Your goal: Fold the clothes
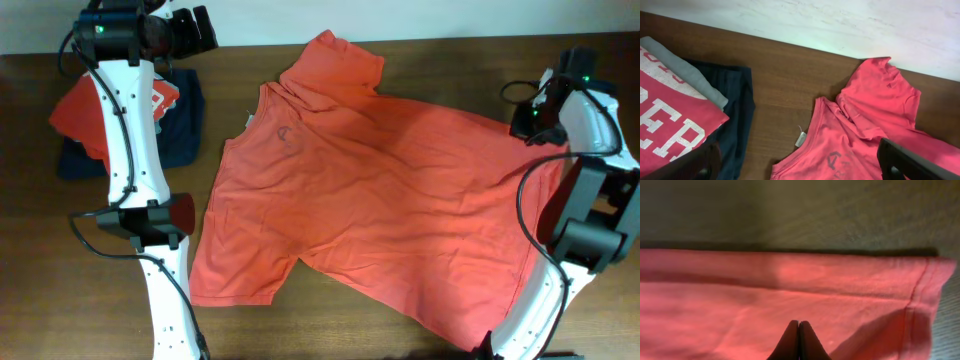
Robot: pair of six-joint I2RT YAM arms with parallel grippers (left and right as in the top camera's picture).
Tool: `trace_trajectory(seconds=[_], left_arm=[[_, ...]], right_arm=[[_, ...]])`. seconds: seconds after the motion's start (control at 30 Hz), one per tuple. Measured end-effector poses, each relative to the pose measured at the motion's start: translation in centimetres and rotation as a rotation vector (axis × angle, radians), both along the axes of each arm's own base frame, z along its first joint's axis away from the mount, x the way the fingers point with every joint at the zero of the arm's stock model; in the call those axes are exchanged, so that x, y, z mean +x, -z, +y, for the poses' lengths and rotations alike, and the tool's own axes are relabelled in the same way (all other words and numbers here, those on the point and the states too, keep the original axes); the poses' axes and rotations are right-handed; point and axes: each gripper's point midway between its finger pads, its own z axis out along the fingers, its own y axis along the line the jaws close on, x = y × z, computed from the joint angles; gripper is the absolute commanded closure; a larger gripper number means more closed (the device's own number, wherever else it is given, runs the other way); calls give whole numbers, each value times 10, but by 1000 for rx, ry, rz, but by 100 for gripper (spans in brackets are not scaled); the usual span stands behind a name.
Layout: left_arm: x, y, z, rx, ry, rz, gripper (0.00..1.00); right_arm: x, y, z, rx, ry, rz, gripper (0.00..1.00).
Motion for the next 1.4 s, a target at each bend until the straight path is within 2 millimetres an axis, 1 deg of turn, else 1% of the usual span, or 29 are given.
trace_trajectory(seconds=[0.1, 0.2, 0.43, 0.5, 0.63, 0.8, 0.87, 0.93, 1.07, 1.2, 1.4], left_arm=[[0, 0, 0, 0, 0, 0, 1], [0, 0, 0, 0, 0, 0, 1], [0, 0, 0, 0, 0, 0, 1], [0, 0, 0, 0, 0, 0, 1], [0, 0, 0, 0, 0, 0, 1], [0, 0, 0, 0, 0, 0, 1], [0, 0, 0, 0, 0, 0, 1], [0, 0, 0, 0, 0, 0, 1], [0, 0, 0, 0, 0, 0, 1], [0, 0, 0, 0, 0, 0, 1], [0, 0, 0, 0, 0, 0, 1]], right_arm=[[-6, 19, -4, -15, 27, 51, 96], [-11, 26, -12, -48, 62, 82, 96], [-21, 30, -29, -98, 124, 114, 96], [-26, 35, -36, -94, 147, 130, 96], [-37, 36, -50, -87, 195, 148, 96], [-39, 38, -63, -49, 229, 126, 96], [-35, 39, -70, -37, 241, 99, 96], [-26, 39, -79, -43, 250, 55, 96], [-2, 39, -96, -84, 248, -43, 96], [18, 37, -108, -125, 244, -129, 96], [41, 36, -120, -168, 235, -228, 96]])
